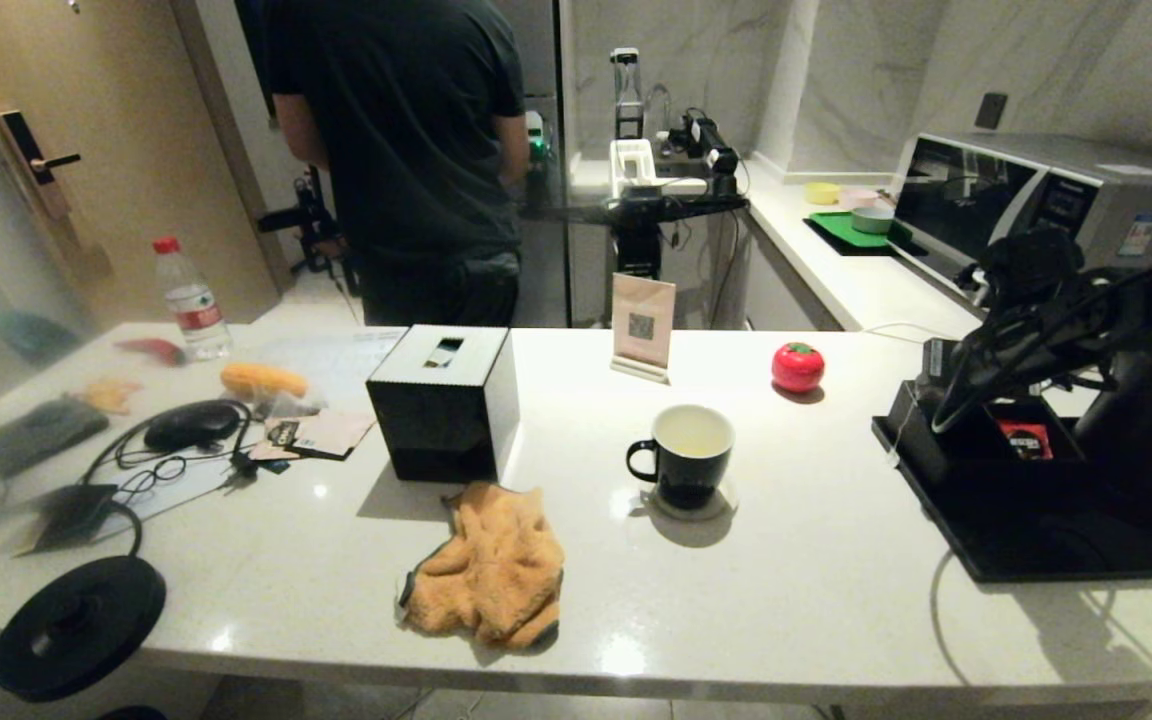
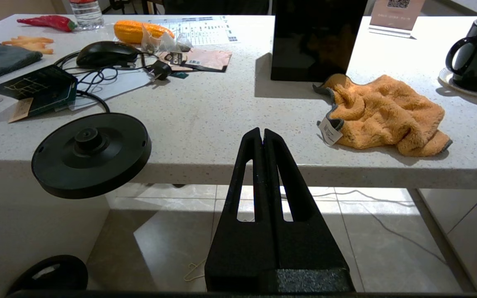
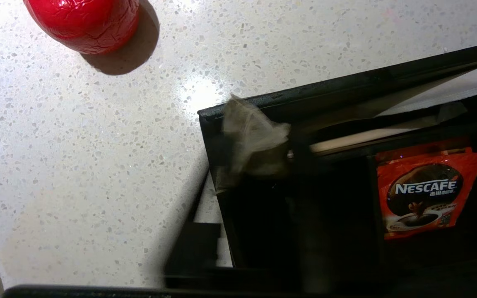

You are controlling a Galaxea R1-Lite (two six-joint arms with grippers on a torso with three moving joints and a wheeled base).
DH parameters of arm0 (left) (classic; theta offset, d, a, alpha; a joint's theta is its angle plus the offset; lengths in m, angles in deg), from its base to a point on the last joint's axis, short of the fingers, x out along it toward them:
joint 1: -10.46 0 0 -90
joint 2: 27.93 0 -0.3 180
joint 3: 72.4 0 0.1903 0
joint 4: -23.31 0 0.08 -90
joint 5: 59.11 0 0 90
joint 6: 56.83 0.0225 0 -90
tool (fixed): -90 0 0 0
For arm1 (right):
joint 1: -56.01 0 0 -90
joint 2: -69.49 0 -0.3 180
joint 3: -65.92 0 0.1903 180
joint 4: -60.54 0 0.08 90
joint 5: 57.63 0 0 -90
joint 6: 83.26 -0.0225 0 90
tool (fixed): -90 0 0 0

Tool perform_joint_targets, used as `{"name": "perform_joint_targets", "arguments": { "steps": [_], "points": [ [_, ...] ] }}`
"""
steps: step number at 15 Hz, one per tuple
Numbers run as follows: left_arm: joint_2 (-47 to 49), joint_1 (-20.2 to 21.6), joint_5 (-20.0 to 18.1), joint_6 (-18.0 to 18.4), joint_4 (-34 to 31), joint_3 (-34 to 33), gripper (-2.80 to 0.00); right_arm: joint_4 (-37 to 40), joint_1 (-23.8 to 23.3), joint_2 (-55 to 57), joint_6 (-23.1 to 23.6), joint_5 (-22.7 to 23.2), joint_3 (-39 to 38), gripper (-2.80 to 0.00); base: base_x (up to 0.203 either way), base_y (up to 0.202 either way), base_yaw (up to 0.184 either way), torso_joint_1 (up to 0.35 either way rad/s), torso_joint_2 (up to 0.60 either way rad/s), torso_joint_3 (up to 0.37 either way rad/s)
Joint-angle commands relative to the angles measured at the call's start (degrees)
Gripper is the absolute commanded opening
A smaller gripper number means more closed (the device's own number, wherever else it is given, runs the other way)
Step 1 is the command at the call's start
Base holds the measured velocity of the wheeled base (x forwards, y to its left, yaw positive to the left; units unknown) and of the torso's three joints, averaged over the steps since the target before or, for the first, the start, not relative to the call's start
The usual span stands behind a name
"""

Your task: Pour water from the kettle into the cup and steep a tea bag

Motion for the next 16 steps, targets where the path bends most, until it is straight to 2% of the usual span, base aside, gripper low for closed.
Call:
{"name": "perform_joint_targets", "arguments": {
  "steps": [1,16],
  "points": [
    [0.0,0.0,0.0,0.0,0.0,0.0,-2.80,0.2,0.2,-0.2,-0.1,-0.1,0.0,-2.80,0.000,0.000,0.000,0.000,0.00,0.000],
    [0.0,0.0,0.0,0.0,0.0,0.0,-2.80,0.7,0.2,-5.7,-1.0,-0.3,-1.0,-2.80,0.000,0.000,0.000,0.000,0.00,0.000]
  ]
}}
